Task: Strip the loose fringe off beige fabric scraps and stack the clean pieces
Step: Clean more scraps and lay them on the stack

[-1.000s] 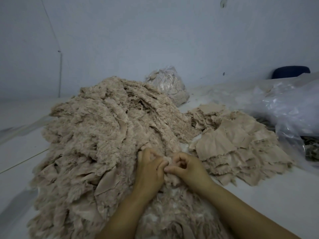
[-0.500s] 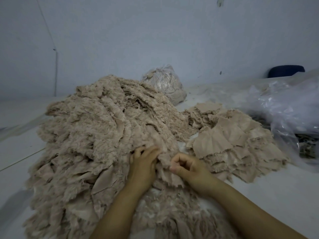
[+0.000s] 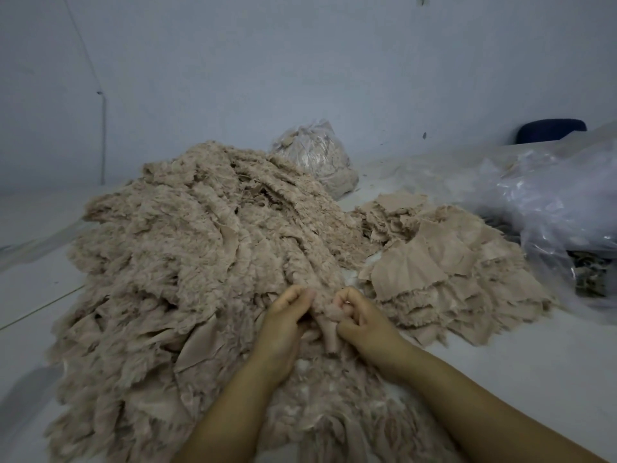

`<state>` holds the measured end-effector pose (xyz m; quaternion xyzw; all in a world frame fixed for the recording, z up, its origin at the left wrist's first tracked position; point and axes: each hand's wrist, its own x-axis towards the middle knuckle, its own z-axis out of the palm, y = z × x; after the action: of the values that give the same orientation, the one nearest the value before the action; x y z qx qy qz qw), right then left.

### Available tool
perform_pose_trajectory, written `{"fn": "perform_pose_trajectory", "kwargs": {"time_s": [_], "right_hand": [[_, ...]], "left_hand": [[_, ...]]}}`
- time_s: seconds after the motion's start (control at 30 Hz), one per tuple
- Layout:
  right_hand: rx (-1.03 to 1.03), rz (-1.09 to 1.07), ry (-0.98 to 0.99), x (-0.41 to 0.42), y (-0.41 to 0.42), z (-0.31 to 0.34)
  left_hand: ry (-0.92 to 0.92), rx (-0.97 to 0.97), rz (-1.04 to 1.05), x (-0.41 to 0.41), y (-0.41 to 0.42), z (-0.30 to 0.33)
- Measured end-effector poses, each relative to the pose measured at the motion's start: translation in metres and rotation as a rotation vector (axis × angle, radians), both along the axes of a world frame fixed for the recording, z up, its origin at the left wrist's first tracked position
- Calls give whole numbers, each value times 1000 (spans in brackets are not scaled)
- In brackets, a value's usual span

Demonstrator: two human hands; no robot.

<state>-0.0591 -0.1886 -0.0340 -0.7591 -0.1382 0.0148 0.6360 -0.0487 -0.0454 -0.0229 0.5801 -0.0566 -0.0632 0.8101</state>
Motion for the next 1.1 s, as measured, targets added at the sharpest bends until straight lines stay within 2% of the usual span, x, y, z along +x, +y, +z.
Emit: {"fn": "perform_pose_trajectory", "kwargs": {"time_s": [0.03,0.1,0.27,0.4,0.47,0.63,0.77,0.87,0.93,1.1], "right_hand": [[21,19,26,0,0,0],[3,-4,43,1,1,0],[-25,-198,92,5,3,-2],[-75,-87,29,0,7,-3],[-104,-122,-36,2,9,-2],[41,-369,-4,10,5,-1],[70,-269,80,12,3,-4],[-3,-268,93,16,10,-5],[41,-347,24,20,11,-2],[184,-487,-6,22,6,2]], "left_hand": [[24,-73,-15,1,1,1],[24,-41,37,4,1,-1],[-143,278,192,5,-3,-7],[-318,560,244,5,-4,-9],[-389,658,238,4,-6,-10],[-330,524,305,6,-1,-8],[-176,432,186,2,-1,-7],[-215,471,43,0,-2,-5],[-234,484,41,2,0,-5],[-224,424,95,6,1,-2]]}}
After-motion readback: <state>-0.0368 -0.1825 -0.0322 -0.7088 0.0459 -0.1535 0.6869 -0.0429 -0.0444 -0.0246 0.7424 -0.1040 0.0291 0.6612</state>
